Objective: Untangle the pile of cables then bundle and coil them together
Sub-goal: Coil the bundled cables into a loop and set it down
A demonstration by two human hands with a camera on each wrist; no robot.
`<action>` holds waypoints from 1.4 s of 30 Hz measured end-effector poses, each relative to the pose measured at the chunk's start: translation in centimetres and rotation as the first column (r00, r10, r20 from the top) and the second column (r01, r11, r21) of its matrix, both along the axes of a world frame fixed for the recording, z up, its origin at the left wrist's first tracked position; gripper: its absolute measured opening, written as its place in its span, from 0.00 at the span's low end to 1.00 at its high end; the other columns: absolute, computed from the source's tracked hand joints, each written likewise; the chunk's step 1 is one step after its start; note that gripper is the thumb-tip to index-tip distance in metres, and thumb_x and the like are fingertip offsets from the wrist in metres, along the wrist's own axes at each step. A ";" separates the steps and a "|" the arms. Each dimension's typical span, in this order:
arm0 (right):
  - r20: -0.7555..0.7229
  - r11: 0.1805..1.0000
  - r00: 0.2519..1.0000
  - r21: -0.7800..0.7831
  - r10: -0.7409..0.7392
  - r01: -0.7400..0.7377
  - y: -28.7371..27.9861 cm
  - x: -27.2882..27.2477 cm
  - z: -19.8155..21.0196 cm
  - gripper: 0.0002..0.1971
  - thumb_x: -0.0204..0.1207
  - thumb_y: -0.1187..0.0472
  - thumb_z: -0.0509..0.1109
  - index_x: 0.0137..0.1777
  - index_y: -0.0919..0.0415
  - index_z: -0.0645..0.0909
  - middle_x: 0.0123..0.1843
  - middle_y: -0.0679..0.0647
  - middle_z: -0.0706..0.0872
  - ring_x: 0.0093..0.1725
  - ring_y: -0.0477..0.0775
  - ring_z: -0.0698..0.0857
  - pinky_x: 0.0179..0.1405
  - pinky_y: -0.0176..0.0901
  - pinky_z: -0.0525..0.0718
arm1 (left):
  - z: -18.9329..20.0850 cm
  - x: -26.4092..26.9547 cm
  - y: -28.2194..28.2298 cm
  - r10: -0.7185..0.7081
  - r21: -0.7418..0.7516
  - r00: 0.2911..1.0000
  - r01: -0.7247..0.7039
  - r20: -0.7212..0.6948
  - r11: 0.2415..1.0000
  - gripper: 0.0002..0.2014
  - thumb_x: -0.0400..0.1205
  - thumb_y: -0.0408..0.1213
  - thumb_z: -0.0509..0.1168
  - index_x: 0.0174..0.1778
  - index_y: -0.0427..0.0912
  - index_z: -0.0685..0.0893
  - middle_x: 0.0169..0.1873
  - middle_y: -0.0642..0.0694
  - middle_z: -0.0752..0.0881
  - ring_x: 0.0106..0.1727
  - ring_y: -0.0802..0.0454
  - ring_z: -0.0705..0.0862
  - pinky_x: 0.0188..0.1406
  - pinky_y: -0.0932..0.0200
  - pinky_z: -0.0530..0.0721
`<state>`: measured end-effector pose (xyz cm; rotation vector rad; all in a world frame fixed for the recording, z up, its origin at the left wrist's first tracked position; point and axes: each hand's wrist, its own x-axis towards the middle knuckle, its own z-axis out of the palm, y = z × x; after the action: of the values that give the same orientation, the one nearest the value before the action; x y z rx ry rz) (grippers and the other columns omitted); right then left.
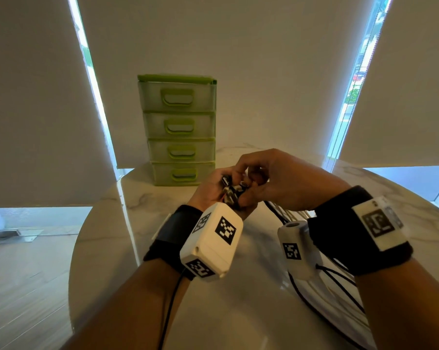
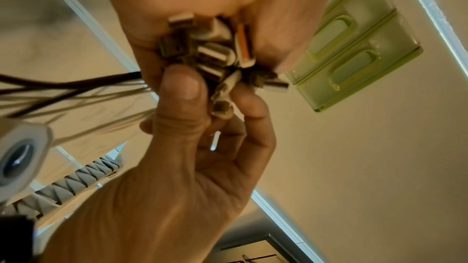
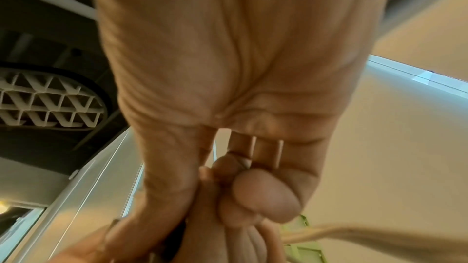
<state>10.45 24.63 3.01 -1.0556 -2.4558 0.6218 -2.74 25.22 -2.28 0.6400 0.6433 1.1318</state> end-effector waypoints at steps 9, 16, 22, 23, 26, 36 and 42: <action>-0.086 0.998 0.996 0.066 -0.017 0.022 -1.2 -0.5 1.0 0.09 0.68 0.44 0.77 0.44 0.43 0.83 0.39 0.42 0.82 0.42 0.43 0.82 0.41 0.37 0.79 | 0.1 -0.1 -0.5 0.026 0.017 1.000 -0.026 0.000 1.000 0.23 0.78 0.26 0.57 0.19 0.40 0.88 0.27 0.45 0.86 0.40 0.48 0.80 0.47 0.54 0.77; -0.112 0.998 0.992 0.036 -0.053 0.057 -0.3 -1.1 -0.2 0.08 0.68 0.53 0.80 0.40 0.44 0.83 0.29 0.31 0.80 0.32 0.31 0.77 0.36 0.30 0.71 | 0.4 -0.2 0.1 0.015 -0.055 0.999 -0.012 0.047 0.998 0.13 0.65 0.35 0.61 0.21 0.35 0.88 0.30 0.42 0.84 0.40 0.49 0.80 0.45 0.57 0.76; -0.072 1.000 0.997 0.005 -0.001 0.001 -0.9 -0.4 -0.1 0.20 0.63 0.55 0.84 0.50 0.38 0.80 0.47 0.37 0.80 0.44 0.35 0.79 0.42 0.25 0.74 | 0.3 -0.6 0.5 0.029 -0.099 0.997 -0.022 0.071 0.995 0.11 0.69 0.41 0.65 0.30 0.36 0.86 0.37 0.47 0.79 0.40 0.55 0.79 0.46 0.60 0.78; -0.088 0.999 0.996 0.040 -0.027 0.031 -0.8 -0.6 -0.4 0.18 0.63 0.55 0.83 0.49 0.38 0.81 0.48 0.37 0.80 0.46 0.37 0.79 0.44 0.29 0.73 | 0.2 -0.5 0.5 0.045 -0.096 0.996 -0.038 0.072 0.995 0.13 0.71 0.41 0.63 0.26 0.37 0.87 0.33 0.47 0.81 0.37 0.55 0.81 0.44 0.60 0.78; -0.112 0.995 0.993 0.084 -0.047 0.057 -0.6 -1.0 -0.9 0.15 0.67 0.55 0.81 0.52 0.44 0.82 0.50 0.39 0.79 0.49 0.39 0.78 0.46 0.33 0.74 | -0.1 -0.2 0.2 0.067 -0.044 0.997 -0.065 0.046 0.997 0.23 0.78 0.40 0.58 0.19 0.40 0.87 0.24 0.46 0.85 0.28 0.54 0.86 0.36 0.60 0.83; -0.175 0.995 0.983 0.072 -0.062 0.076 -0.6 -1.5 -0.8 0.05 0.70 0.51 0.78 0.42 0.46 0.84 0.36 0.38 0.81 0.40 0.37 0.80 0.41 0.31 0.73 | -0.7 -0.6 0.2 0.069 -0.015 0.998 -0.069 -0.014 0.998 0.26 0.85 0.37 0.55 0.24 0.39 0.91 0.36 0.41 0.86 0.42 0.48 0.84 0.49 0.55 0.80; -0.185 0.999 0.982 0.030 -0.025 0.031 -0.8 -0.1 -0.5 0.11 0.73 0.51 0.75 0.54 0.45 0.83 0.41 0.38 0.79 0.43 0.38 0.80 0.45 0.32 0.75 | 0.2 -0.5 0.0 0.069 -0.006 0.997 -0.070 -0.023 0.998 0.20 0.82 0.34 0.57 0.29 0.39 0.90 0.26 0.46 0.85 0.33 0.54 0.84 0.36 0.61 0.84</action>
<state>10.31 23.80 2.56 -0.9722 -2.2803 0.6381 -3.26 25.21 -2.11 0.6295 0.6934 1.1877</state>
